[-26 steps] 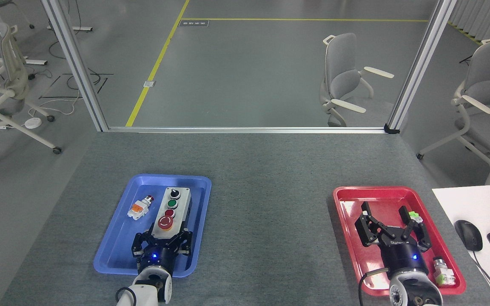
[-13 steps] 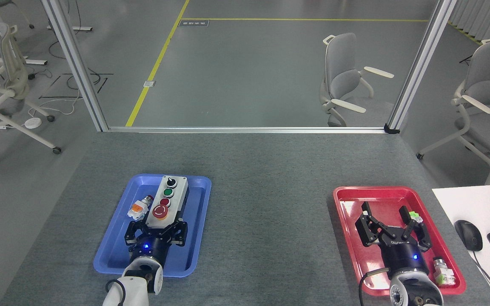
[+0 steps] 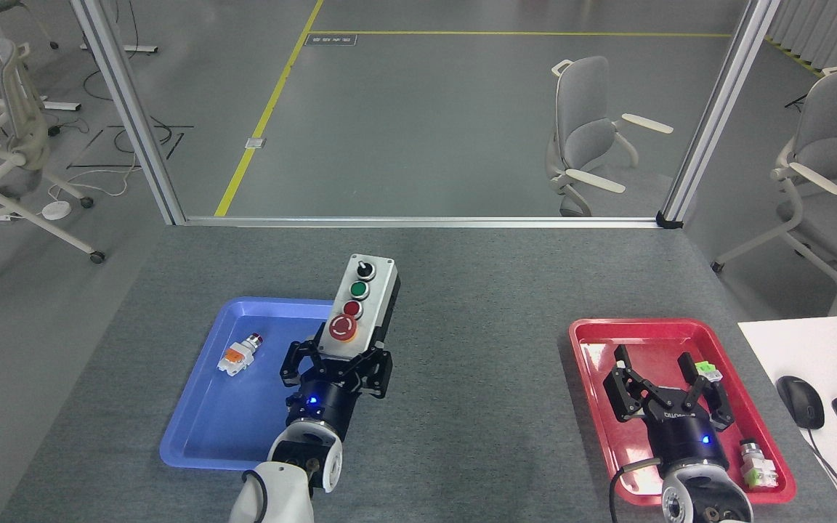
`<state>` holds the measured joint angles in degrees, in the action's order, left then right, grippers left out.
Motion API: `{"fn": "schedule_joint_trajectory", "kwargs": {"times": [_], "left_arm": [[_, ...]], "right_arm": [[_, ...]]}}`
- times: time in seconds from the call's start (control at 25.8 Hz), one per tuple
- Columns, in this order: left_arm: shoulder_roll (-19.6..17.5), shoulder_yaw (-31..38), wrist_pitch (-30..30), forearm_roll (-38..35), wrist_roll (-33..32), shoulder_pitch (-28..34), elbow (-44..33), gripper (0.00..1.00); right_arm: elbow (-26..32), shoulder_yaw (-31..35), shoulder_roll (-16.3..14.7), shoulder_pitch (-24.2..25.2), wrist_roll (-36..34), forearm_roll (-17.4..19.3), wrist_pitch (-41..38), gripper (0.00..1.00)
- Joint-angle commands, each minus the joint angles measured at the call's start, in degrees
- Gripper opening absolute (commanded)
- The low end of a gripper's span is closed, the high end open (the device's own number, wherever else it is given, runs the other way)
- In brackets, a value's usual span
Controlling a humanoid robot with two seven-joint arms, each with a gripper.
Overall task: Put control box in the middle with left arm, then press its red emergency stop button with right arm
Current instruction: 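Lift the control box out of the blue tray and carry it toward the table middle, then lower the control box onto the table between the trays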
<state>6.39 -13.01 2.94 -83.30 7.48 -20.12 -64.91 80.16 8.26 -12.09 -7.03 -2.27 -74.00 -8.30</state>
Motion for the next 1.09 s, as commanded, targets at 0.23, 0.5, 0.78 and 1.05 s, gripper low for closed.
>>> {"fn": "schedule_joint_trajectory", "kwargs": {"times": [0.23,0.5,0.78,1.05], "left_arm": [[1.6,-19.2,4.7,0.4,-0.4,-2.8,7.3,0.0],[1.7,-24.4,4.4,0.9,-0.4,-3.5,13.1,0.0],[1.7,-26.4,4.0,0.9,-0.4,-4.2,16.1,0.0],[1.6,-29.1,4.3,1.2,-0.6,-4.2,16.2,0.0]], "right_arm": [[0.0,0.0,0.0,-0.4,0.1,0.0,0.1,0.99],[0.0,-0.1,0.0,-0.4,0.1,0.0,0.2,0.99],[0.0,0.0,0.0,-0.4,0.1,0.1,0.5,0.99],[0.0,0.0,-0.3,-0.5,0.1,0.0,0.6,0.99]]}}
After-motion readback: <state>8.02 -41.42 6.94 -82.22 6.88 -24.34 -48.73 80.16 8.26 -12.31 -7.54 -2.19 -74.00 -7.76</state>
